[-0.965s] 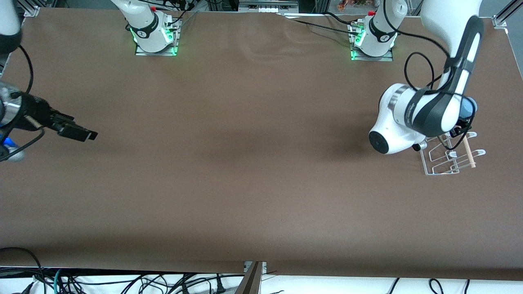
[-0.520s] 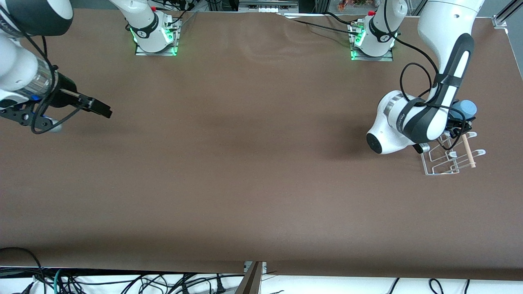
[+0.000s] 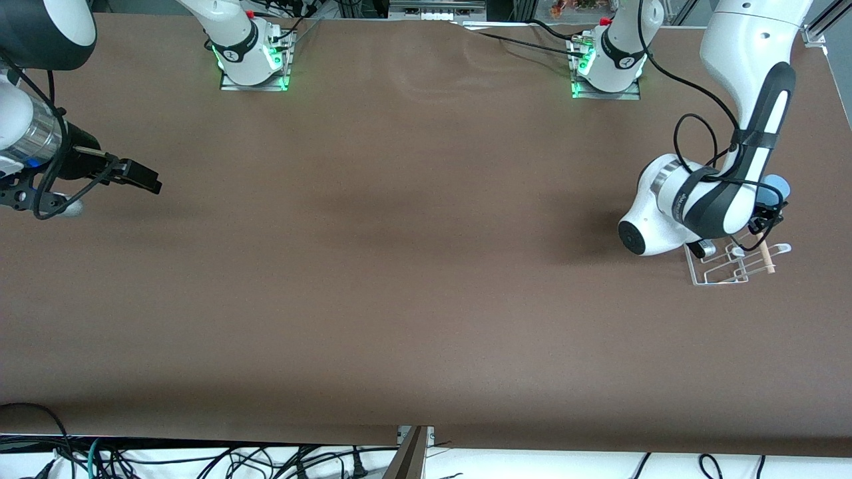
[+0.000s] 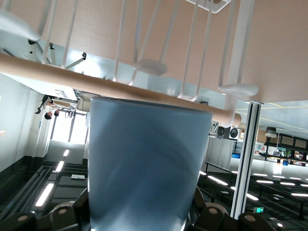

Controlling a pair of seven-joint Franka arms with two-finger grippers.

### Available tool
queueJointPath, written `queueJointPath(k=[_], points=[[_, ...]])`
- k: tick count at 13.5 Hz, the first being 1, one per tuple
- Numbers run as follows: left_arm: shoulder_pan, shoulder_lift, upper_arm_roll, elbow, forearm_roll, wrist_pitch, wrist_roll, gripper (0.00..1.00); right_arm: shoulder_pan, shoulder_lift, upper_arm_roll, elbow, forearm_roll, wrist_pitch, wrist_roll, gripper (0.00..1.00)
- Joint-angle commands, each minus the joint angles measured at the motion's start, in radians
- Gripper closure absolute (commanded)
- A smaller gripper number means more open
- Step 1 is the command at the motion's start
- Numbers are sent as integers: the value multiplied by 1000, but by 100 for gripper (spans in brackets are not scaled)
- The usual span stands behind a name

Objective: Transfer cup to left arm and place on rack

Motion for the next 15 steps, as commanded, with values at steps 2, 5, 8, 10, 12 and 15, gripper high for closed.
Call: queueJointPath(k=[2, 5, 8, 10, 12, 15], points=[[-13, 5, -5, -14, 29, 1, -24, 100, 10, -25, 22, -11, -8, -14, -23, 1], [-15, 20, -5, -14, 31, 3, -45, 100, 10, -25, 51, 6, -10, -16, -92, 1], [-15, 35, -5, -14, 31, 4, -61, 100, 10, -25, 52, 6, -11, -31, -224, 1], [-15, 46, -5, -24, 29, 4, -102, 100, 10, -21, 48, 10, -10, -30, -246, 1], [-16, 46, -5, -24, 29, 4, -124, 25, 10, -13, 51, 42, -10, -31, -247, 1], [-16, 32, -8, -7, 14, -3, -125, 0, 8, -7, 49, 49, -11, -27, -238, 1]])
